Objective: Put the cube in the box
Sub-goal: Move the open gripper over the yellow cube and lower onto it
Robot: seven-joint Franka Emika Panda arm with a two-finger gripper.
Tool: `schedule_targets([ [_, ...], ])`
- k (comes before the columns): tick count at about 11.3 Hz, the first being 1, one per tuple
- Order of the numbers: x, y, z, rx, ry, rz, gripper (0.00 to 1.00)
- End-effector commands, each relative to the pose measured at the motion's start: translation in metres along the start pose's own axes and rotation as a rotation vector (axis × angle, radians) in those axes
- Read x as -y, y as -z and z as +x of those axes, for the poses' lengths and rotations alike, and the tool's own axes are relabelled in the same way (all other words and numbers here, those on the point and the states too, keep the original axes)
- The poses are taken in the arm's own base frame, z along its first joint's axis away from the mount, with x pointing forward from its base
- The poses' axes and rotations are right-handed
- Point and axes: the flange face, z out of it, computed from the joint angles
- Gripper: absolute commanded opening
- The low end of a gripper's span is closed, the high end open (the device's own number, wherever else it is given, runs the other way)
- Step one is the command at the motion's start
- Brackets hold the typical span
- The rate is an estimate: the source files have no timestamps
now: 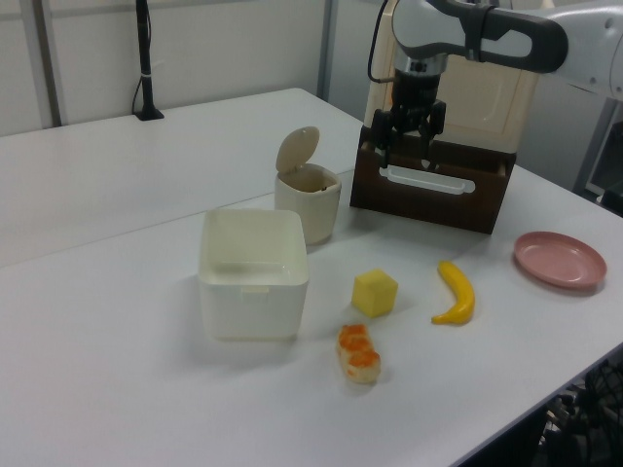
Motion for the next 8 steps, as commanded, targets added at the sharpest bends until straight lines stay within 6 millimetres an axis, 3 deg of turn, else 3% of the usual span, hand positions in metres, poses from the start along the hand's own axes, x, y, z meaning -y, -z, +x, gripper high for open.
schedule_targets([
  [1,0.029,-0.008,-0.006,0.038,-0.050,0.040,1.00],
  [4,0.056,-0.020,-0.001,0.050,-0.032,0.047,1.00],
  [6,0.054,-0.030,-0.003,0.069,-0.012,0.047,1.00],
  [8,0.044,-0.062,-0.012,0.135,0.066,0.033,1.00],
])
